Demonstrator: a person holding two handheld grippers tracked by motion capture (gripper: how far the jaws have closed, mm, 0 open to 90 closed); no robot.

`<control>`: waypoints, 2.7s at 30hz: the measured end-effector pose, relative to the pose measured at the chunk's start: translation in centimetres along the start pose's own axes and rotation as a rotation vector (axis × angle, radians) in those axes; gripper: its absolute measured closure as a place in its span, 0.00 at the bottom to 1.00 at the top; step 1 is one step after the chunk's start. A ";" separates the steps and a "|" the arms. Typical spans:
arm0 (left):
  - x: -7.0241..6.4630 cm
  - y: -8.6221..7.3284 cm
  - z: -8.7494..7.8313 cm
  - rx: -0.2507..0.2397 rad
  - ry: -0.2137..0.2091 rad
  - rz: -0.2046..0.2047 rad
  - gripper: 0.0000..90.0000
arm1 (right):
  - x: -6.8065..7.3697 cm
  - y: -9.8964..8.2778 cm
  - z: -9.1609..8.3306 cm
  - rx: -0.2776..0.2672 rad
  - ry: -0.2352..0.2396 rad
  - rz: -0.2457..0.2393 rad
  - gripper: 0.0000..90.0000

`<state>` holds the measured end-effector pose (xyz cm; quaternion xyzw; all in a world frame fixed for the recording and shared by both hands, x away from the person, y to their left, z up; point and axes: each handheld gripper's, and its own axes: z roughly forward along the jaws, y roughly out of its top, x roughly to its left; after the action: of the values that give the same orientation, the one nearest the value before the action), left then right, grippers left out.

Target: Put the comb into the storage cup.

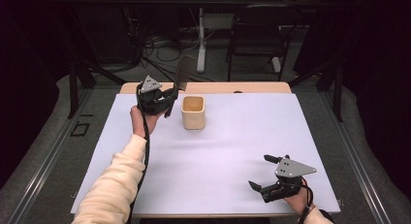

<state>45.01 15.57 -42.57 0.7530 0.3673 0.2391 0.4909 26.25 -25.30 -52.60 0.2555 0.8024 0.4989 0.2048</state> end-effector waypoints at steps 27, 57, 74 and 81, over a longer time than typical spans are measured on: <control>-0.2 1.6 1.0 -0.056 -0.001 -0.009 0.80 | 0.0 0.0 0.0 0.000 -0.001 0.000 0.00; -0.7 2.5 2.3 -0.097 0.004 0.001 0.80 | 0.0 0.0 0.0 -0.001 0.003 0.003 0.00; -1.0 2.6 3.0 -0.123 -0.008 -0.004 0.80 | 0.0 0.0 0.0 -0.001 0.004 0.008 0.00; -1.2 2.6 3.3 -0.127 -0.012 -0.006 0.80 | 0.0 0.0 0.0 -0.002 0.004 0.007 0.00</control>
<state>47.49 12.16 -41.56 0.7207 0.3508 0.2560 0.5404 26.26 -25.34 -52.61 0.2569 0.8014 0.5010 0.2019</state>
